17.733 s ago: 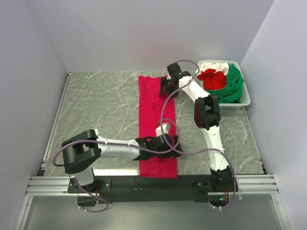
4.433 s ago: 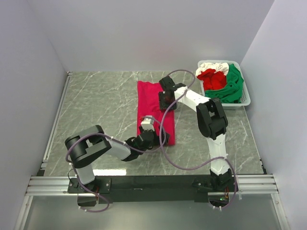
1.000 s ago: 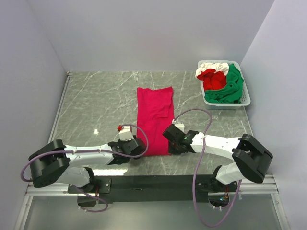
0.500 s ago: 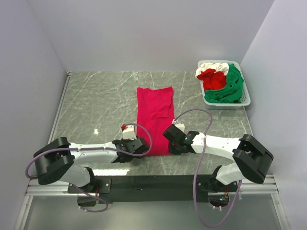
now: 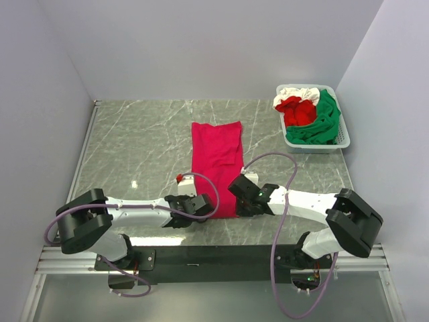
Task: Fold and stack the t-shirts
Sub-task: Fold the tshirt, then neatly place the folded tshirt to the corner
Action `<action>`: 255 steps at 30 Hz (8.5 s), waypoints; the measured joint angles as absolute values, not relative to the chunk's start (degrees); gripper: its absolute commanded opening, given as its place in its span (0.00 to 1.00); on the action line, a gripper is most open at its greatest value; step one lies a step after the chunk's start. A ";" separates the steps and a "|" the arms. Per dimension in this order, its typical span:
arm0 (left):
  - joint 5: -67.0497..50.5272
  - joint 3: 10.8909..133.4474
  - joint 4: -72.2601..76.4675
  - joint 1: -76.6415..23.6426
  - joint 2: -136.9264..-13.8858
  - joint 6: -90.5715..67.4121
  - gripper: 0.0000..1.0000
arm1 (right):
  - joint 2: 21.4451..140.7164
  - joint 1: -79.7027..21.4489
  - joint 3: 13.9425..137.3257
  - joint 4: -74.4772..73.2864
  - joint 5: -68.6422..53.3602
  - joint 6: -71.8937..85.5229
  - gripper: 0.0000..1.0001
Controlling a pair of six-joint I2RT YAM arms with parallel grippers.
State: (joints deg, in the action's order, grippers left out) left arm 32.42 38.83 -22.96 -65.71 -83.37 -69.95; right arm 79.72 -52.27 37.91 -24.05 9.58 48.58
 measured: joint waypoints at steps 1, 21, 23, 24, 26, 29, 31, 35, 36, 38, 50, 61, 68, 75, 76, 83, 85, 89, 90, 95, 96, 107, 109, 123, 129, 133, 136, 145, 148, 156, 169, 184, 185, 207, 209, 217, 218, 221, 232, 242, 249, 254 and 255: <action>32.45 38.85 -23.03 -65.71 -83.37 -70.11 0.01 | 79.72 -52.27 37.91 -24.05 9.58 48.58 0.00; 25.76 32.84 -23.68 -74.48 -74.52 -75.31 0.01 | 66.94 -58.67 31.62 -32.84 8.88 52.97 0.00; 24.62 31.99 -24.12 -76.77 -73.12 -76.51 0.01 | 64.86 -61.25 31.27 -34.81 8.45 54.72 0.00; 24.23 31.77 -24.53 -78.22 -72.69 -77.34 0.01 | 64.01 -62.89 31.27 -35.79 8.47 55.72 0.00; 23.66 31.75 -25.02 -80.34 -72.49 -78.76 0.01 | 62.85 -66.54 31.27 -37.78 8.56 58.08 0.00; 23.33 31.75 -25.67 -84.09 -72.44 -82.02 0.01 | 62.17 -72.10 31.44 -41.06 9.02 62.04 0.00; 24.18 31.75 -26.48 -86.70 -72.03 -84.33 0.01 | 61.71 -75.61 31.90 -43.35 9.21 64.88 0.00; 23.64 31.75 -29.19 -90.37 -68.82 -88.49 0.00 | 60.38 -79.88 34.72 -47.64 9.93 68.66 0.00; 23.79 31.75 -29.56 -90.72 -67.75 -88.95 0.00 | 60.23 -80.14 35.77 -48.47 10.28 69.01 0.00; 24.27 31.88 -30.17 -90.45 -65.63 -89.21 0.01 | 60.18 -80.09 38.72 -49.84 11.88 69.14 0.00; 25.67 35.90 -25.82 -66.83 -58.74 -71.92 0.01 | 60.69 -61.87 47.72 -48.66 18.68 54.89 0.00; 21.12 43.72 -18.15 -52.69 -64.53 -54.15 0.00 | 67.96 -48.25 57.36 -43.42 19.99 38.06 0.00; 17.50 45.28 -15.03 -46.96 -68.51 -49.04 0.01 | 72.58 -43.55 61.14 -41.65 18.94 32.18 0.00; 14.41 47.27 -10.94 -42.22 -73.14 -45.76 0.00 | 78.48 -39.29 65.01 -39.07 17.37 27.83 0.00; 14.15 47.66 -10.48 -41.65 -74.00 -45.43 0.01 | 79.77 -38.87 65.67 -38.70 17.17 27.22 0.00; 11.77 50.76 -7.64 -37.87 -81.19 -42.72 0.01 | 87.00 -35.92 68.60 -36.25 16.34 24.53 0.00; 11.11 51.40 -6.83 -36.82 -82.61 -42.19 0.01 | 88.62 -35.35 69.54 -35.90 16.03 24.05 0.00; 10.07 52.66 -6.04 -35.20 -85.06 -41.12 0.01 | 91.13 -34.33 71.59 -35.22 15.27 22.98 0.00; 9.85 52.88 -5.67 -34.85 -85.60 -41.01 0.00 | 91.68 -34.13 72.12 -35.09 15.14 22.76 0.00; 8.58 54.08 -3.92 -33.17 -88.68 -40.14 0.01 | 95.00 -33.04 74.81 -34.57 14.46 21.67 0.00; 8.34 54.52 -3.64 -32.93 -89.52 -39.92 0.01 | 95.79 -32.80 75.33 -34.41 14.37 21.47 0.00; 9.98 61.95 -4.43 -30.92 -98.70 -39.07 0.84 | 105.23 -30.41 81.36 -34.76 13.67 20.32 0.54; 12.12 63.86 -5.48 -30.70 -98.83 -39.27 0.99 | 106.24 -29.95 83.07 -35.44 14.11 19.64 0.64; 16.60 53.98 6.24 -43.57 -86.02 -42.57 0.99 | 97.62 -30.02 77.65 -31.77 6.52 19.68 0.62; 10.94 50.92 13.06 -46.46 -94.48 -45.56 0.99 | 97.73 -30.26 71.07 -27.94 0.43 20.49 0.62; 8.25 48.29 16.99 -47.11 -98.54 -47.55 0.99 | 98.48 -30.37 67.48 -25.56 -1.98 21.21 0.62; 7.60 46.74 20.40 -47.44 -100.20 -47.79 0.99 | 99.98 -30.20 65.28 -23.49 -2.46 21.43 0.62; 8.03 44.80 16.14 -47.57 -93.38 -47.86 0.99 | 102.24 -29.85 62.22 -19.62 -2.15 22.04 0.62; 8.93 44.82 11.99 -46.09 -87.31 -47.97 0.99 | 102.21 -29.89 61.89 -19.03 -2.04 22.06 0.62; 8.64 43.81 6.66 -35.92 -84.12 -48.60 0.99 | 102.17 -29.91 61.78 -18.83 -1.98 22.06 0.62; -4.58 39.53 12.08 -31.48 -90.87 -48.90 0.99 | 101.75 -30.02 61.32 -18.59 -1.63 22.22 0.62; -9.67 40.97 27.00 -34.24 -99.07 -51.62 0.99 | 101.21 -30.35 60.62 -18.04 -1.21 22.70 0.62; -9.65 41.82 27.27 -34.83 -99.90 -51.81 0.99 | 101.14 -30.41 60.55 -18.04 -1.15 22.70 0.62; -3.20 52.77 19.90 -37.15 -108.29 -49.58 0.00 | 97.91 -31.22 57.23 -18.48 -1.13 23.05 0.62; -2.09 54.22 17.26 -37.23 -108.29 -48.42 0.00 | 97.10 -31.38 56.97 -19.25 -1.13 23.05 0.63; -1.19 58.08 9.39 -33.45 -108.07 -41.23 0.00 | 90.65 -31.57 58.94 -25.47 0.43 22.46 0.67; -0.64 58.87 7.77 -32.38 -108.01 -39.75 0.00 | 89.54 -31.40 60.07 -26.44 0.78 22.20 0.67; 1.61 61.14 2.55 -29.78 -107.61 -35.79 0.00 | 86.39 -30.39 64.64 -28.18 1.06 21.23 0.68; 8.36 69.38 -14.61 -20.62 -106.26 -16.84 0.00 | 80.31 -22.50 74.02 -28.80 -0.99 18.06 0.70; 8.69 76.12 -19.51 -6.61 -105.73 -5.74 0.00 | 80.47 -19.22 73.80 -28.29 -6.50 16.60 0.70; 11.03 84.55 -22.20 -2.04 -107.22 -2.46 0.00 | 80.53 -17.45 72.75 -26.59 -9.87 15.94 0.70; 11.53 89.69 -23.70 0.58 -110.41 -0.56 0.00 | 80.86 -16.84 72.69 -26.13 -11.62 15.70 0.70; 11.51 90.76 -24.21 1.32 -111.31 -0.43 0.00 | 80.86 -16.80 72.66 -26.11 -11.92 15.68 0.70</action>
